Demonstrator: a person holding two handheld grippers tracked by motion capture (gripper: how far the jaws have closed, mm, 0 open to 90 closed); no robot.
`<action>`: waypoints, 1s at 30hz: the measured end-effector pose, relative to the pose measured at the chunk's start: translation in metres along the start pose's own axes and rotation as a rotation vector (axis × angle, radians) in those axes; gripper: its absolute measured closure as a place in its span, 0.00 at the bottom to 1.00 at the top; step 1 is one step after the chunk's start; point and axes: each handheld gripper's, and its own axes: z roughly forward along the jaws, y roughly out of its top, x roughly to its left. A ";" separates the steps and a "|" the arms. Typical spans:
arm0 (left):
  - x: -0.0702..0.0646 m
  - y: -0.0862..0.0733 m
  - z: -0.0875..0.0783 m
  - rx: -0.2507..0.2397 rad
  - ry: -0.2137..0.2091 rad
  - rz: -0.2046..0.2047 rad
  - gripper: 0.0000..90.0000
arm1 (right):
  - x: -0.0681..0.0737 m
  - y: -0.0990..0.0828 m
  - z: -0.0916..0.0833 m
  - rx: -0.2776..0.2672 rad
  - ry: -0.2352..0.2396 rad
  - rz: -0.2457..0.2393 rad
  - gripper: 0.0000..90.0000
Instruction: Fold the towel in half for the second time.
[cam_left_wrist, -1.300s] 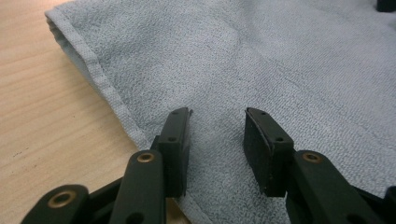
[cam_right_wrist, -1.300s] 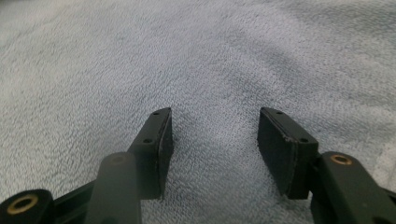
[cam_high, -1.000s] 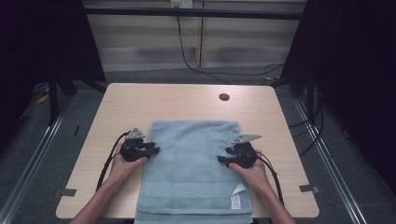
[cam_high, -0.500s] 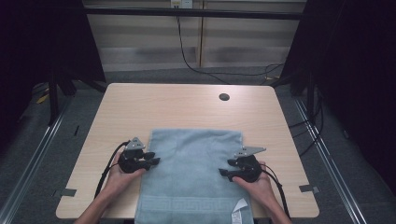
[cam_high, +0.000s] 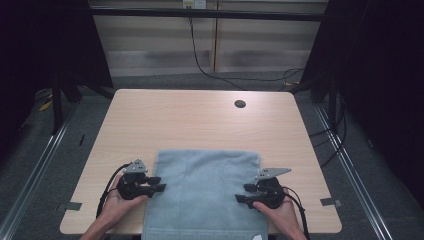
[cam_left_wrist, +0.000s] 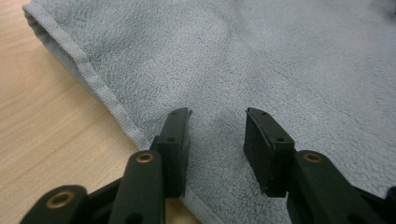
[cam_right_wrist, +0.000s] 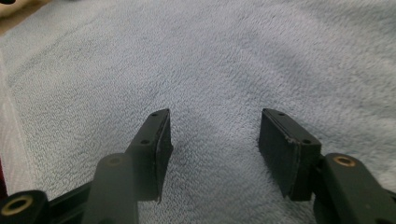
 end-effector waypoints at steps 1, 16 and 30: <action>0.001 0.002 -0.002 -0.010 -0.001 -0.003 0.66 | -0.002 0.003 -0.003 -0.012 -0.010 -0.008 0.47; 0.065 0.060 0.029 -0.080 0.065 -0.124 0.63 | -0.103 0.070 0.003 -0.067 -0.183 0.025 0.50; 0.059 0.039 0.033 -0.020 0.048 -0.092 0.60 | -0.108 0.054 0.028 -0.011 -0.205 0.016 0.55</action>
